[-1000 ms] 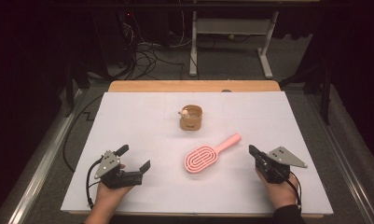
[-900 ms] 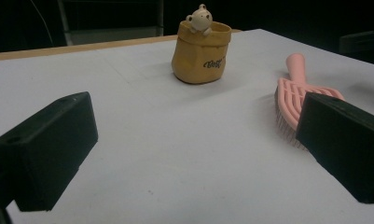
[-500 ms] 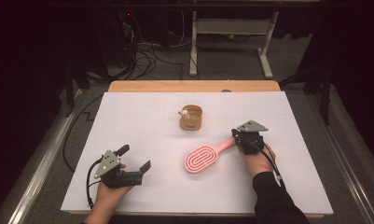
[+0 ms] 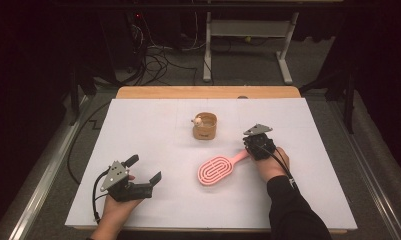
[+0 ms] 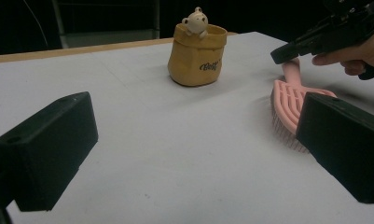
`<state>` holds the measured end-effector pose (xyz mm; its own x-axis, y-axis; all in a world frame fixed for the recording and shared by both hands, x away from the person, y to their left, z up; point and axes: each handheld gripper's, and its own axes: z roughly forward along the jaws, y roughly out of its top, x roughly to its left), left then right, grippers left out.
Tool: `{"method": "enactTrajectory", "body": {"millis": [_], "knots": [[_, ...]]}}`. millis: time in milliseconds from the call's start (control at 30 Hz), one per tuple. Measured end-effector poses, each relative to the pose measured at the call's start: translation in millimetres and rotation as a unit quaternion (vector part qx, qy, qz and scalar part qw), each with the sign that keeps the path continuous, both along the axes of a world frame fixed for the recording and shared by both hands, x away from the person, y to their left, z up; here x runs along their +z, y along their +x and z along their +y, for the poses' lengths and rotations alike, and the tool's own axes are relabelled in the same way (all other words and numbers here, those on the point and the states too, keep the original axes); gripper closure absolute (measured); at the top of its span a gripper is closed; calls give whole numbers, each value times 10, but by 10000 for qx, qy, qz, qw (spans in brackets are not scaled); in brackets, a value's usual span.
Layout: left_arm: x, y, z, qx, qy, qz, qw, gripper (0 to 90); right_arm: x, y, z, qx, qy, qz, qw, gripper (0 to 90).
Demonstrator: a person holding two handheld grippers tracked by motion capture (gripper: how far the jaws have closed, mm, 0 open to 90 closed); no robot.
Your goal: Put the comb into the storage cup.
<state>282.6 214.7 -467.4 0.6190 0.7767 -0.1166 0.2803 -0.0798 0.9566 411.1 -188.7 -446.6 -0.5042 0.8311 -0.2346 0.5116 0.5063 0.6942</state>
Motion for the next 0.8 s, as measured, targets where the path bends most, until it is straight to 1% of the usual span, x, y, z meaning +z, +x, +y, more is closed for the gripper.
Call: {"method": "enactTrajectory", "body": {"millis": [33, 67, 100, 200, 233, 300, 333, 367, 500, 533, 600, 800], "knots": [[-1, 3, 0, 1, 2, 4, 10000, 0, -9, -14, -5, 27, -94, 13, 10000, 900], [-1, 3, 0, 1, 2, 4, 10000, 0, -9, -14, -5, 27, -94, 13, 10000, 900], [-3, 3, 4, -4, -7, 10, 10000, 0, -19, -51, -16, 38, -67, 14, 10000, 900], [-10, 7, 5, 11, -37, 26, 10000, 0, -31, -86, -28, 60, -67, 28, 10000, 900], [-12, 8, 8, 19, -32, 39, 10000, 0, -45, -134, -49, 71, -51, 63, 9999, 900], [-11, 5, 7, 22, -46, 33, 10000, 0, -49, -153, -59, 71, -50, 59, 9999, 900], [-8, 1, 4, 22, -65, 23, 10000, 0, -57, -213, -87, 84, -15, 81, 9999, 900], [-8, 1, 4, 22, -65, 23, 10000, 0, -57, -213, -87, 84, -15, 81, 9999, 900], [-11, 4, -1, 22, -64, 25, 10000, 0, -56, -363, -132, 182, 46, 67, 9998, 900], [-12, 5, -4, 13, -56, 27, 10000, 0, -48, -434, -151, 219, 92, 52, 9997, 900], [-13, 5, -7, 7, -53, 25, 10000, 0, -47, -461, -159, 233, 111, 38, 9997, 900], [-10, 4, -6, 17, -87, 20, 10000, 0, -60, -663, -222, 307, 247, 13, 9992, 900]]}}
